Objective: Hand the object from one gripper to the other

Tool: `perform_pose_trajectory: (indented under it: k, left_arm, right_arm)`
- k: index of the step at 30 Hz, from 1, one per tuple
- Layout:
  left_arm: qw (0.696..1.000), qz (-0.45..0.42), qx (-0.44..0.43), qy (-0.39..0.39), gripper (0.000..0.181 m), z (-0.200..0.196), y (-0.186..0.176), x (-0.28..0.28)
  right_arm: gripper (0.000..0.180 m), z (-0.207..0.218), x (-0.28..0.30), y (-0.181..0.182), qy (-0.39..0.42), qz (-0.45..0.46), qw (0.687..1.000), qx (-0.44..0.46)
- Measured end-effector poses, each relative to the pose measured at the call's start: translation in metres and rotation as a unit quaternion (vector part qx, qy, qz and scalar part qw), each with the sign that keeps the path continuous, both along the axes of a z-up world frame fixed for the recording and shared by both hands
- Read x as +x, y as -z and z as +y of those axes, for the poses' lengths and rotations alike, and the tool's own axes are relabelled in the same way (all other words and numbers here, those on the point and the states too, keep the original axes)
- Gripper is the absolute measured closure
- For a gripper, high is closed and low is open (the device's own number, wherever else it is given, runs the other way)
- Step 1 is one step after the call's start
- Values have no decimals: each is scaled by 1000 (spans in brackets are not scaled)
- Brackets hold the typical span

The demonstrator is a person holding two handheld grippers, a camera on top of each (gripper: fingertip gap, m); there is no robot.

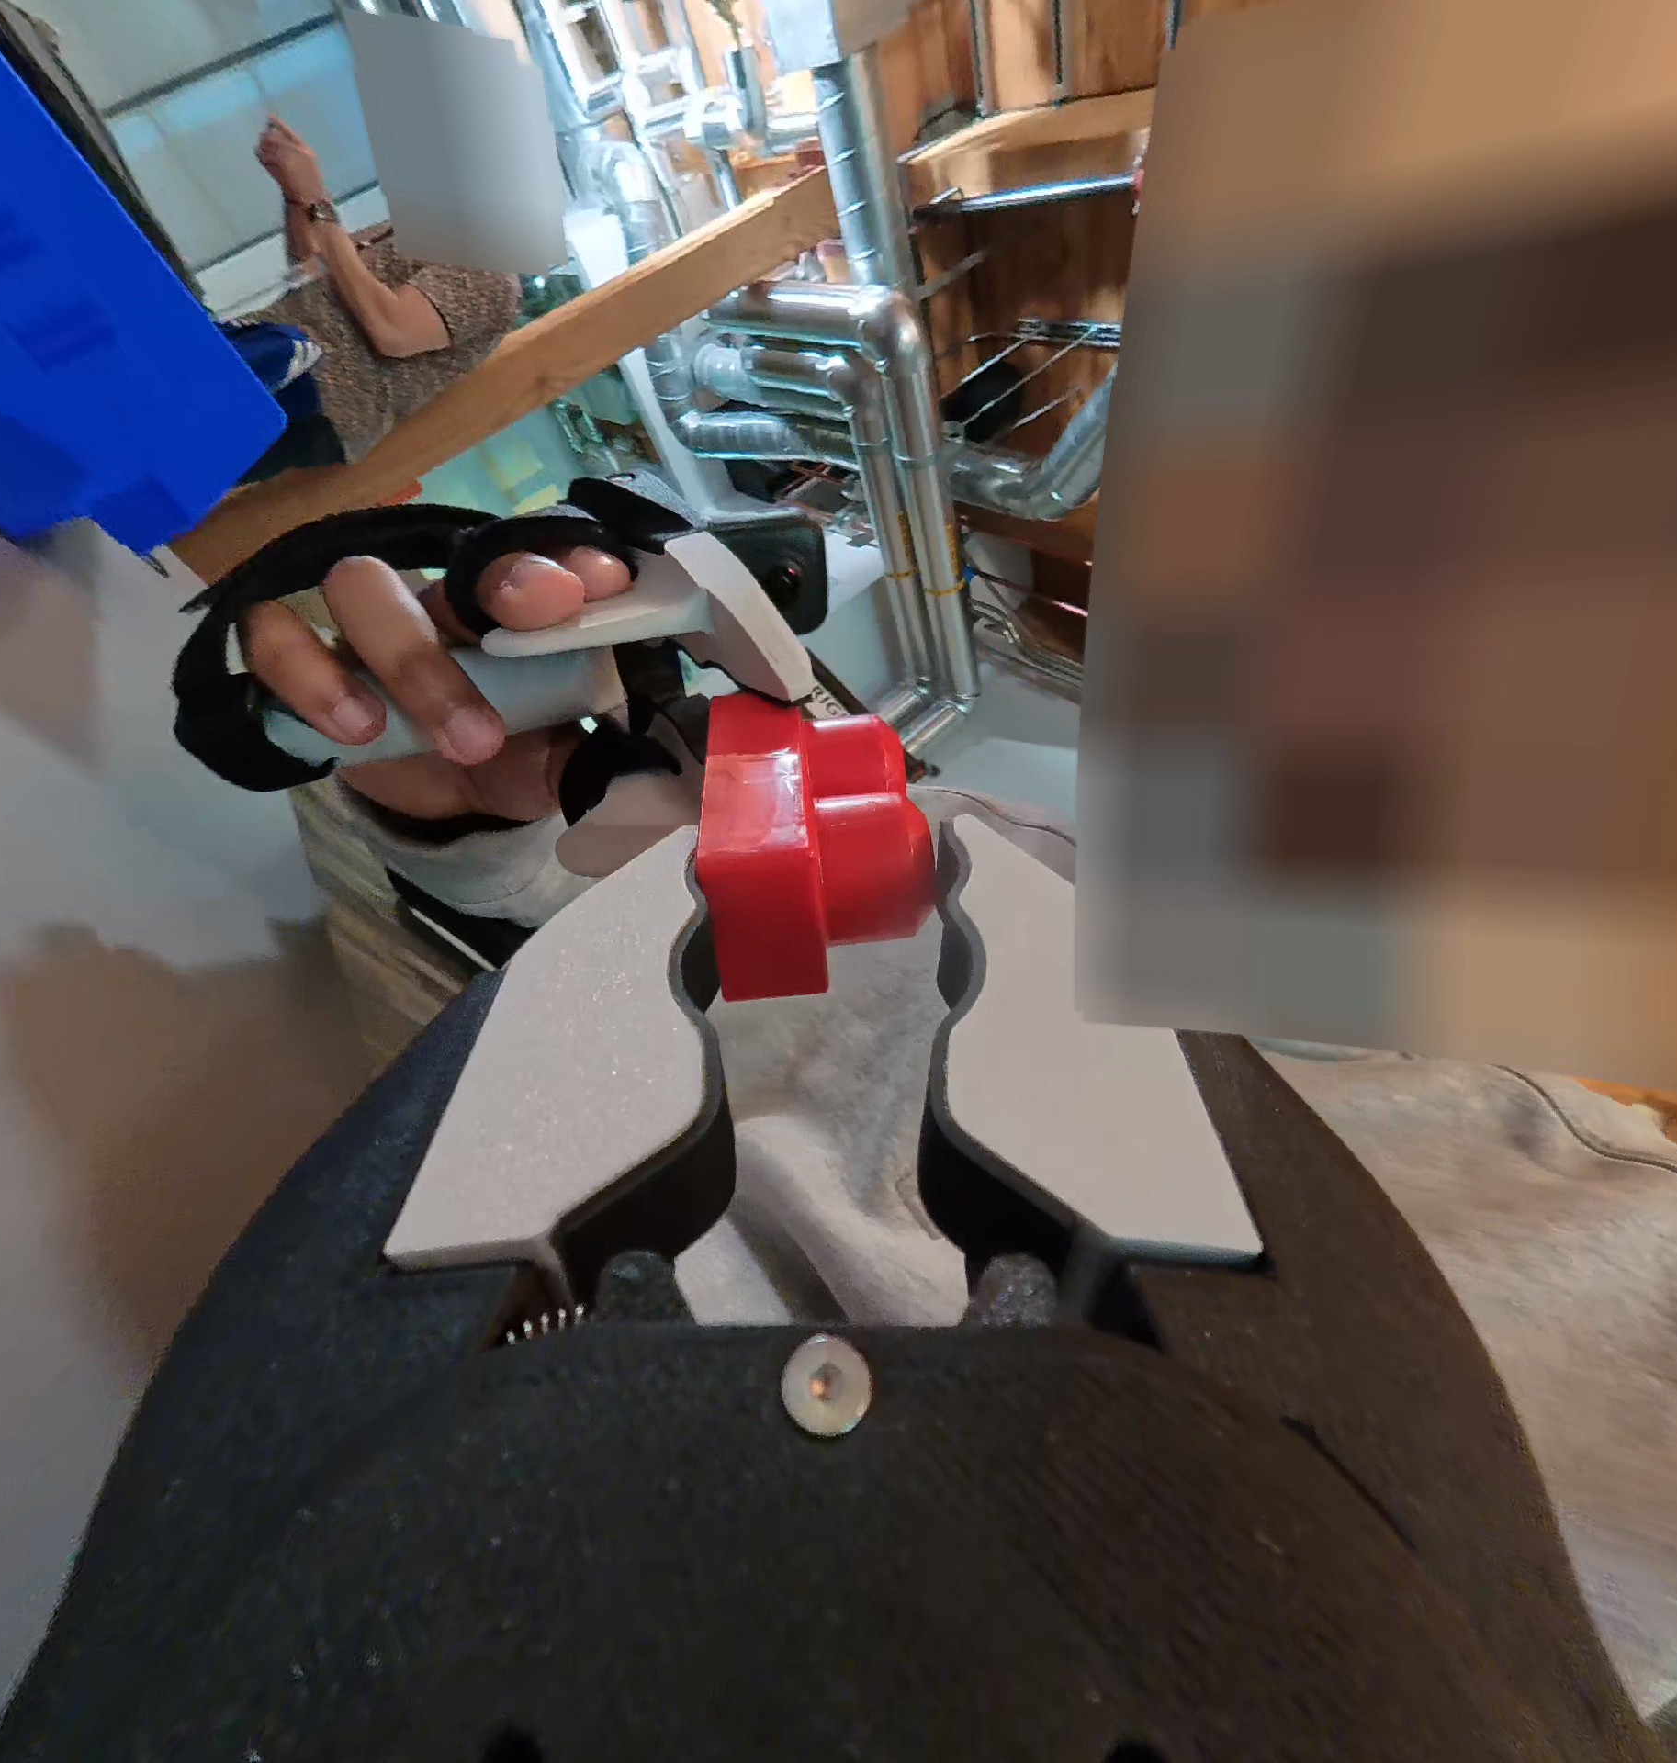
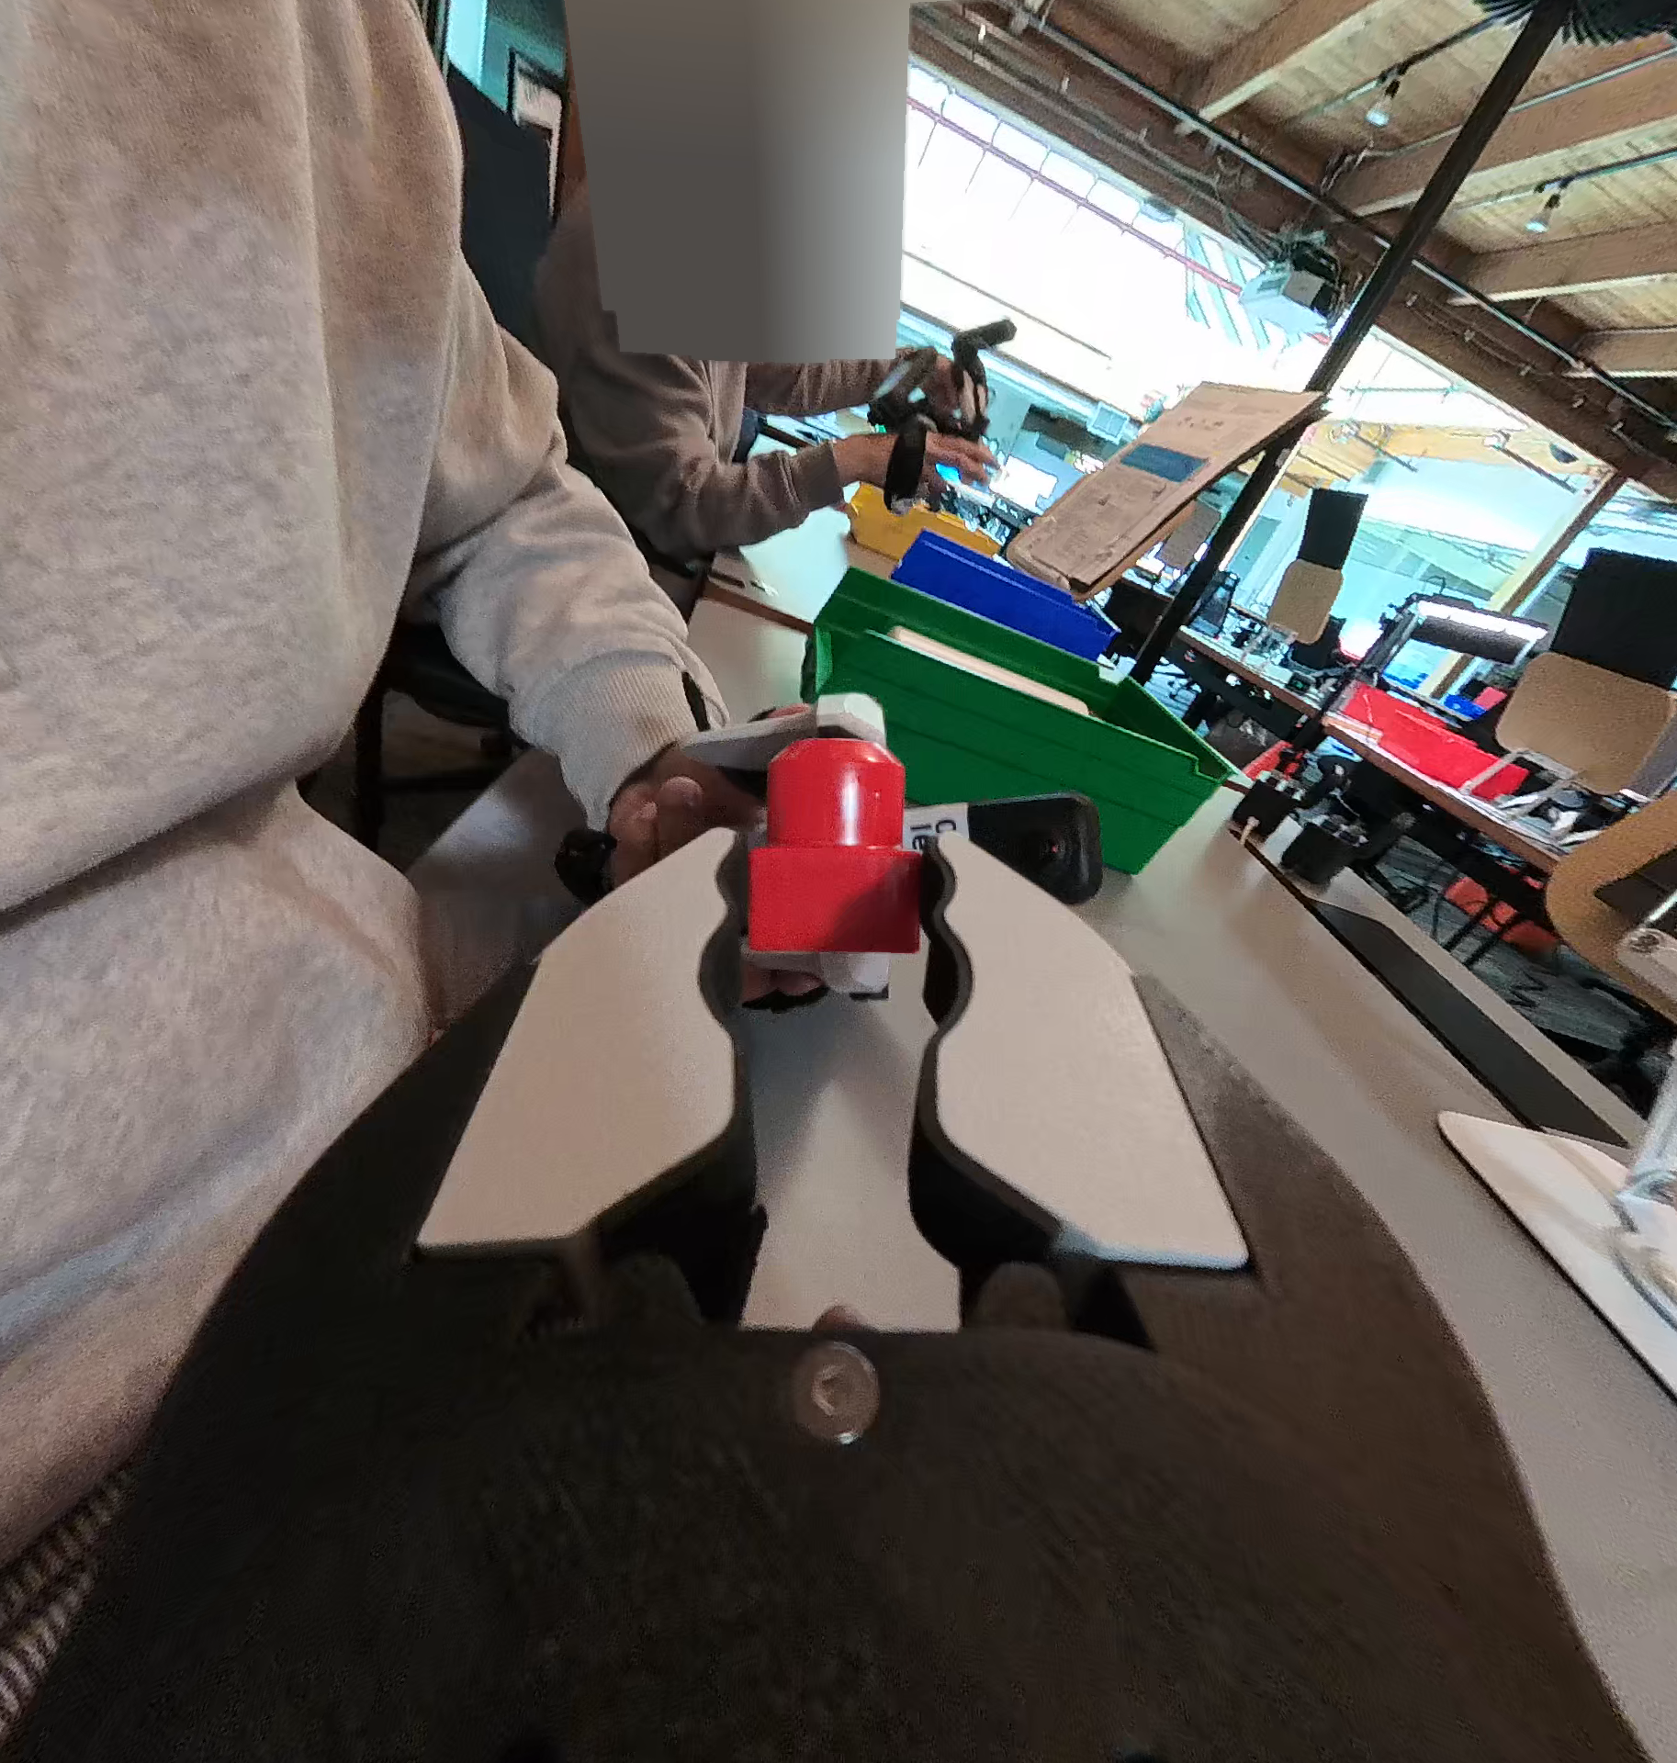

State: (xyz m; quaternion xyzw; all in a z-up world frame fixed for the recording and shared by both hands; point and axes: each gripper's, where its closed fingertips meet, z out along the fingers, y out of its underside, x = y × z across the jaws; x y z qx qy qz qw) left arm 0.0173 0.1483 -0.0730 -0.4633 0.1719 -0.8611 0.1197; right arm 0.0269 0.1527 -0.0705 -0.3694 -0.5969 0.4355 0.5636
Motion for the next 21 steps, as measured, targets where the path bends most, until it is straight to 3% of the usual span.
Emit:
perform_pose_trajectory:
  k: [1, 3, 7, 11, 17, 21]
  left_arm:
    - [1000, 6, 6, -5, 138, 1, 1, 0]
    - [999, 17, 21, -22, 138, 4, 2, -1]
    - [991, 50, 81, -98, 138, 18, 0, -6]
    - [957, 115, 186, -190, 139, 31, 1, -14]
    - [886, 204, 335, -249, 138, 33, 8, -14]
    - [866, 232, 370, -245, 139, 29, 16, -8]
  right_arm:
    - [145, 1, 0, 2, 6, -6, 1000, 6]
    - [139, 4, -1, 5, 18, -14, 1000, 1]
    - [103, 20, -3, 10, 45, -24, 995, -82]
    - [89, 34, -2, 10, 53, -12, 978, -200]
    - [93, 45, -1, 12, 41, 8, 933, -356]
    - [102, 41, -4, 17, 26, -4, 924, -382]
